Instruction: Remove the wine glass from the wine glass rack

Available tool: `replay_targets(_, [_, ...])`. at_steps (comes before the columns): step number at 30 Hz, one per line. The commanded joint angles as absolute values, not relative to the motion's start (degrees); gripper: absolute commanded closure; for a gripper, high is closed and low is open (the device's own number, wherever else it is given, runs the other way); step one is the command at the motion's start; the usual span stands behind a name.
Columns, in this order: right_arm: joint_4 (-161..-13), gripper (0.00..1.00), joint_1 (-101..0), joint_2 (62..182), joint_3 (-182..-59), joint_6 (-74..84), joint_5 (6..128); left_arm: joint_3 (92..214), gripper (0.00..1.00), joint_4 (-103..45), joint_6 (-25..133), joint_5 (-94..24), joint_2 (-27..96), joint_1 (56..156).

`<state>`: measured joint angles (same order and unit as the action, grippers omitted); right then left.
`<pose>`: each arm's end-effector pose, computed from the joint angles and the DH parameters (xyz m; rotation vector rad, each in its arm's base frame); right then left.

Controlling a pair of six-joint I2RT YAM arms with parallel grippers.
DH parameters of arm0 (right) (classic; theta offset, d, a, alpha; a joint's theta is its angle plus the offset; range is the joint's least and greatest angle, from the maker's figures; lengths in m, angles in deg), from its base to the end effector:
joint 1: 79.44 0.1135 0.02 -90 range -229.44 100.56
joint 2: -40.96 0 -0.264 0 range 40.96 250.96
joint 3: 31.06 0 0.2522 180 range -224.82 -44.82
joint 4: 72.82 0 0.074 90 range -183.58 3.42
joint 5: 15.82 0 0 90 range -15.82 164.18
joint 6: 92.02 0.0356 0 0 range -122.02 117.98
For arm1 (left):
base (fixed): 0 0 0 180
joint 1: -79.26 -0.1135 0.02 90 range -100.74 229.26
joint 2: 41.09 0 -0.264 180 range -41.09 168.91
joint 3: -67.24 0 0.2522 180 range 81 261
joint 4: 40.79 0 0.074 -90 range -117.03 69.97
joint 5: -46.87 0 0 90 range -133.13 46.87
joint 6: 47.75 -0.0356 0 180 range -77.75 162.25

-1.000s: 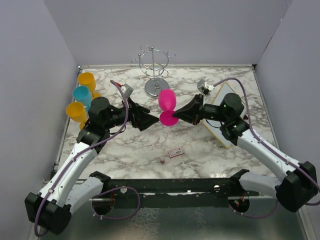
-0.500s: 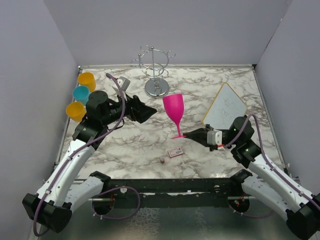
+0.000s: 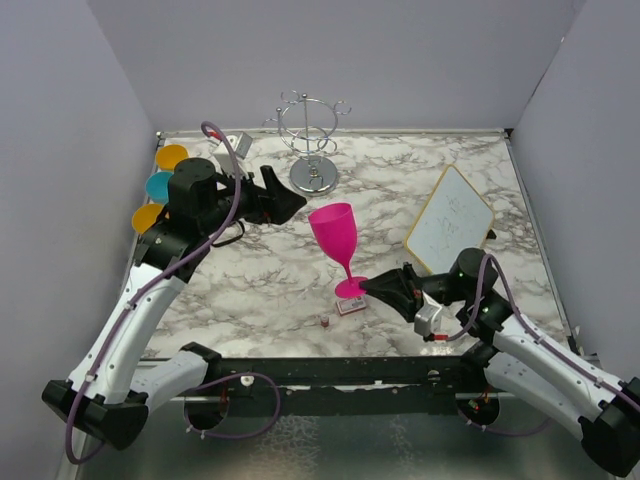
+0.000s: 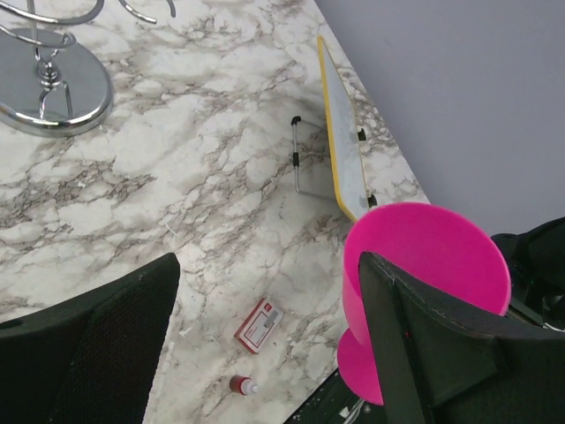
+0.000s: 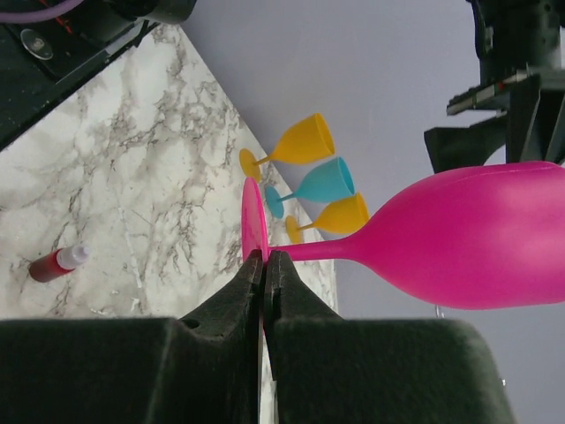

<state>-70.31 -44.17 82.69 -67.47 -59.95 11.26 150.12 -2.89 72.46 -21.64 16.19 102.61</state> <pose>0.1157 0.1207 0.2614 -1.5808 0.3701 0.5792 0.1871 -0.0950 0.4218 0.1728 1.8765 -0.9916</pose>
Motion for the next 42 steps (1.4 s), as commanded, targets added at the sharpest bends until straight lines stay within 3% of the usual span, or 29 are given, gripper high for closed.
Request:
replay_targets(1, [-70.9,0.99,-41.6,84.5,-67.0,-72.6,13.3,151.9,0.15,2.1,72.6,-21.3,17.3,102.7])
replay_targets(6, [-73.7,0.99,-37.0,89.9,-68.1,-82.6,20.3,151.7,0.16,4.2,72.0,-18.3,17.3,102.8])
replay_targets(14, [-65.0,0.99,-33.8,96.0,-65.4,-88.5,29.7,151.4,0.19,9.0,69.5,-16.6,17.7,102.8])
replay_targets(20, [-62.8,0.99,-33.6,96.8,-63.4,-91.6,32.6,151.1,0.27,11.9,68.1,-15.8,18.4,102.7])
replay_targets(42, [-62.3,0.99,-28.2,97.8,-61.0,-96.4,41.7,149.7,0.68,12.7,70.0,-5.7,24.9,102.7])
